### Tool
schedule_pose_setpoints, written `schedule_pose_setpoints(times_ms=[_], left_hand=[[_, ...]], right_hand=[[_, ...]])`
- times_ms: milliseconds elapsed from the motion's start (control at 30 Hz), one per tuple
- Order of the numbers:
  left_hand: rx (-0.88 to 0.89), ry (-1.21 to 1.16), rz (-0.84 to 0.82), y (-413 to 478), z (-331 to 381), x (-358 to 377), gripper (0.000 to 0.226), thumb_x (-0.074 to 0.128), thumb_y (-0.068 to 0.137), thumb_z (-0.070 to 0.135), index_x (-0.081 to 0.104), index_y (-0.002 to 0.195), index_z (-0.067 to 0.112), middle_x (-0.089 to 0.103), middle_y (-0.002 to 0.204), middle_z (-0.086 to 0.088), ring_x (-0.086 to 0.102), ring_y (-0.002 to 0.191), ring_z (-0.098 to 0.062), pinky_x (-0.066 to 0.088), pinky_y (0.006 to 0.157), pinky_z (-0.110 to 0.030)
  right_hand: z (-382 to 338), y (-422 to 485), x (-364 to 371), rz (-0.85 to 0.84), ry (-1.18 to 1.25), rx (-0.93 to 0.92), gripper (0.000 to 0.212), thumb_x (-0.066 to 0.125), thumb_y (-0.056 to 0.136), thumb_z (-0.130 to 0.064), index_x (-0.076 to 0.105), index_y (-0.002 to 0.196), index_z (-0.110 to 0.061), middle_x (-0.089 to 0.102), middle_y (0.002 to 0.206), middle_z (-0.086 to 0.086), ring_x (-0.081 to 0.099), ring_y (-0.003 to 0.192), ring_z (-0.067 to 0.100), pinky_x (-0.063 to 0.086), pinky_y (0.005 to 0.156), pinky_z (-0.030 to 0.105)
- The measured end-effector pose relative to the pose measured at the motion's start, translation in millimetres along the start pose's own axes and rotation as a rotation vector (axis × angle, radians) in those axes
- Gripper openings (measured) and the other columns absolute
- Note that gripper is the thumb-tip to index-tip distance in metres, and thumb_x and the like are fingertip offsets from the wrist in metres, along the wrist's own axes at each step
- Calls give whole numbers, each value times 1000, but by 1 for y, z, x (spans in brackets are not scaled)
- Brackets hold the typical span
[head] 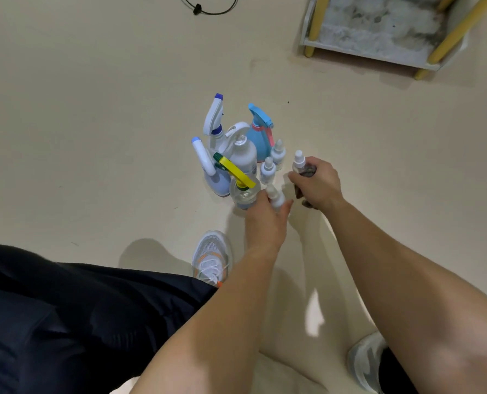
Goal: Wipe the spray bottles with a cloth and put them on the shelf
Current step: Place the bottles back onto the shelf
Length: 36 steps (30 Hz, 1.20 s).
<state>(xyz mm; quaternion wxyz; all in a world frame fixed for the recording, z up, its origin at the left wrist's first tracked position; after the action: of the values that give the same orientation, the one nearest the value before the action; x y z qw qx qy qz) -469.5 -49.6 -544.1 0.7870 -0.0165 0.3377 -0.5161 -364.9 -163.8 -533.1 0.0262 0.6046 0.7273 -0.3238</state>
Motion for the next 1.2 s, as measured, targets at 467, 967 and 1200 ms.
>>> schedule_pose_setpoints(times_ms=[467, 967, 1200], left_hand=[[67, -47, 155, 57, 8, 57, 55, 64, 91, 39, 45, 142, 31, 17, 165, 9, 40, 141, -16, 49, 101, -40], [219, 48, 98, 67, 4, 65, 63, 61, 90, 44, 47, 145, 18, 36, 155, 1, 45, 138, -23, 44, 108, -45], [159, 106, 18, 54, 22, 57, 64, 53, 85, 54, 53, 132, 9, 47, 137, -4, 49, 126, -28, 43, 105, -49]], right_hand=[[-15, 93, -2, -545, -349, -338, 36, 76, 81, -9, 75, 114, -23, 40, 158, -15, 57, 122, 7, 46, 85, 23], [-7, 87, -1, -470, -286, -416, 36, 67, 66, -51, 75, 98, -35, 66, 106, -13, 64, 93, 8, 49, 75, 24], [16, 56, -30, -161, -68, -191, 11, 72, 76, -20, 69, 86, -19, 67, 81, 0, 62, 65, 19, 48, 58, 34]])
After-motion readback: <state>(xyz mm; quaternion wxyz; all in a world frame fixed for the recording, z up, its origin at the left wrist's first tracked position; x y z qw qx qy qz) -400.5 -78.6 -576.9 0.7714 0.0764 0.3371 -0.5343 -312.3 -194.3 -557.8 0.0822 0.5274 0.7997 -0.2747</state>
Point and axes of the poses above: each hand's wrist, its own y-axis towards the middle knuckle, its own x-axis out of the palm, z = x × y, the point moved 3 cm from there along y, towards the middle knuckle
